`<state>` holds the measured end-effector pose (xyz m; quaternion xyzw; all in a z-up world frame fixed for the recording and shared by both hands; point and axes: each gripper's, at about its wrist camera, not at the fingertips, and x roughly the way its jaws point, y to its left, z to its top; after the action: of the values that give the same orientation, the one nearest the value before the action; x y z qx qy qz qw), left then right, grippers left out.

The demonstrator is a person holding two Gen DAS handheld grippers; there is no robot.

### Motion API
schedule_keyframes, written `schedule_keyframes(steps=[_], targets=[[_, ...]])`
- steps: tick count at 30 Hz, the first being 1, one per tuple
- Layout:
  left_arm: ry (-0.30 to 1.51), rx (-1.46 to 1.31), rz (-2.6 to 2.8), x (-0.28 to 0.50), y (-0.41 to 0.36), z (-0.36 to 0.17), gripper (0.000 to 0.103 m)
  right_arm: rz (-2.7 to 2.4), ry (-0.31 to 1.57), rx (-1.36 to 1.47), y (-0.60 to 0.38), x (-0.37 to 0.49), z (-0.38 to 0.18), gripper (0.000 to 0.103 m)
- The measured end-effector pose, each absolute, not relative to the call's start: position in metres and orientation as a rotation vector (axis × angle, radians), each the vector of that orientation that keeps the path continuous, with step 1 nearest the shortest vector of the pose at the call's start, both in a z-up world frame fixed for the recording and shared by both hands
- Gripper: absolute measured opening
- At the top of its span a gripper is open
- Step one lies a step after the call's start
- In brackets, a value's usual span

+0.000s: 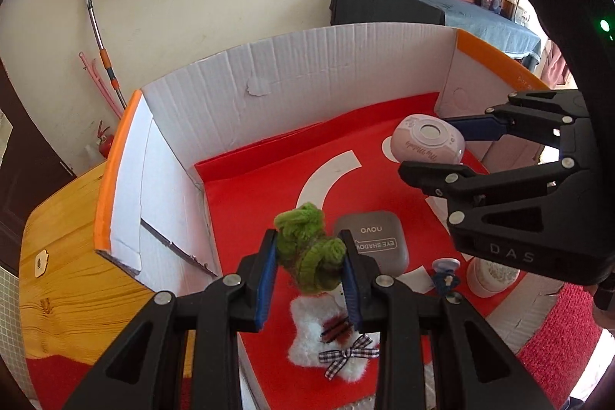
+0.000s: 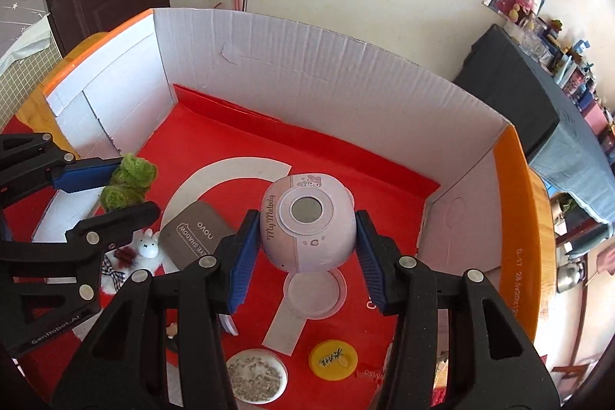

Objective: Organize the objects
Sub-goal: 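Carry the green toy and pink device into the orange box with both grippers, then lower the green toy into the box while the right gripper sets the pink device down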

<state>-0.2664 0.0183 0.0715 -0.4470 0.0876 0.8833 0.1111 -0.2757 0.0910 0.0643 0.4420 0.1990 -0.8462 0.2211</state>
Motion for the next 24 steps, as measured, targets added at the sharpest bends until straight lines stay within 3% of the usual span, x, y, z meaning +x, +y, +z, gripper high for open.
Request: schedule_keyframes(steps=[24], targets=[[0.241,-1.511,2.559,-0.297,0.012,0.047,0.032,-2.251,0.496,1.448,0.098,-0.318,0.037,0.047]])
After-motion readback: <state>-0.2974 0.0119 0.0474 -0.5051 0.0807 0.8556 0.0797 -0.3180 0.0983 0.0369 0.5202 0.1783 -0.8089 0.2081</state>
